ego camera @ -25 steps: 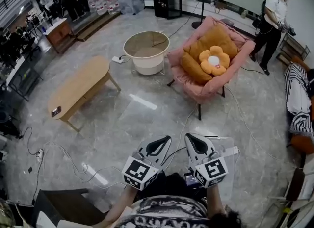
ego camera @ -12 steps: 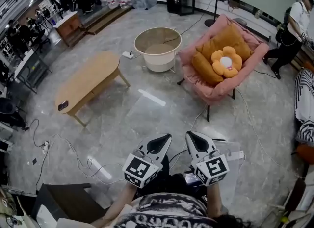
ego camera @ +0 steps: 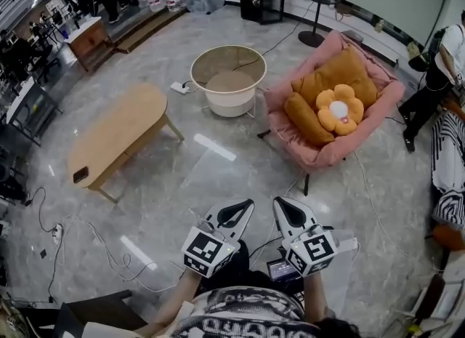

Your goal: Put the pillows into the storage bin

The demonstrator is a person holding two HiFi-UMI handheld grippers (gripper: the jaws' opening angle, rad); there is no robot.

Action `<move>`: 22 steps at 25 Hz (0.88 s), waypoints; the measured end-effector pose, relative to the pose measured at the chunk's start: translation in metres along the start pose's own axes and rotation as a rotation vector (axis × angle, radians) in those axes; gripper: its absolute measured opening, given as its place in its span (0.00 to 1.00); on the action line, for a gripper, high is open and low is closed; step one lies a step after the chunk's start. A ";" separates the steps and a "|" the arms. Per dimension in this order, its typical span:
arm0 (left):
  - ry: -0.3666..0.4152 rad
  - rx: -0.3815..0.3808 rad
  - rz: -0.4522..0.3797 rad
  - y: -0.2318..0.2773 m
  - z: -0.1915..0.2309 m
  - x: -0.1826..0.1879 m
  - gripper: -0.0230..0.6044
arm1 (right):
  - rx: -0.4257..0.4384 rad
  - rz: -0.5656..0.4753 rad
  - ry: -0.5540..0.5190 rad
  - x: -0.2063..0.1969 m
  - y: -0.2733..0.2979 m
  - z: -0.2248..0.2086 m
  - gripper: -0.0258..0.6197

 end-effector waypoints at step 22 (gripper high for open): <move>0.013 -0.192 0.035 0.108 0.208 0.031 0.06 | -0.206 0.066 0.027 0.043 0.182 -0.058 0.04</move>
Point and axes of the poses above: the fingertips, and each gripper's own axes: y forward along the fingers, z to its left, x out of its top, the point moved 10 cm from there along -y, backward along the fingers
